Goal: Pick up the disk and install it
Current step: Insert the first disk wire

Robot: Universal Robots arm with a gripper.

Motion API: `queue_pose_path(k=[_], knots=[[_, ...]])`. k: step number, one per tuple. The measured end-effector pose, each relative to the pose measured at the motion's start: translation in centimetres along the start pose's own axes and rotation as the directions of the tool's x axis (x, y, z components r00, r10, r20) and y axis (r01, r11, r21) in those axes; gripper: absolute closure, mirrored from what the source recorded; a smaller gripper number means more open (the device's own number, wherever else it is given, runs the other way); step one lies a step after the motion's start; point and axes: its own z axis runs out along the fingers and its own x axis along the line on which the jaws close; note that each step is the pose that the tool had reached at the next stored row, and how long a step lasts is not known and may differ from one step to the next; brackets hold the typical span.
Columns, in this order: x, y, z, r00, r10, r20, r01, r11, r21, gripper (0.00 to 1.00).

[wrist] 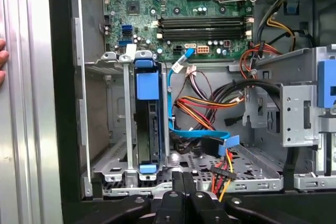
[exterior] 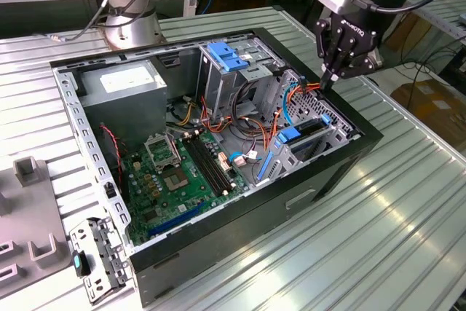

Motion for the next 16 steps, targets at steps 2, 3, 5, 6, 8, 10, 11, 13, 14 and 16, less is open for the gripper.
queue_pose_path(k=[2,3,5,6,8,10,11,13,14,16], knots=[[-0.25,-0.51,0.02,1.0,-0.003,0.0,0.003,1.0,0.0,0.89],[-0.26,-0.63,0.02,0.9999,-0.014,0.0003,0.014,0.9999,0.0,0.89],[-0.27,-0.65,0.04,0.9985,-0.055,0.0018,0.055,0.9985,0.0003,0.89],[-0.27,-0.68,0.05,0.9959,-0.09,0.003,0.09,0.9959,0.0007,0.89],[-0.27,-0.71,0.09,0.9872,-0.159,0.0053,0.159,0.9872,0.0014,0.89],[-0.27,-0.74,0.1,0.9792,-0.203,0.0067,0.203,0.9792,0.002,0.89],[-0.27,-0.75,0.12,0.9724,-0.233,0.0077,0.233,0.9725,0.0024,0.89],[-0.27,-0.77,0.14,0.9628,-0.27,0.0089,0.27,0.9629,0.003,0.89],[-0.27,-0.78,0.14,0.9578,-0.287,0.0095,0.287,0.9579,0.0033,0.89],[-0.27,-0.81,0.16,0.9453,-0.326,0.0107,0.326,0.9453,0.0039,0.89]])
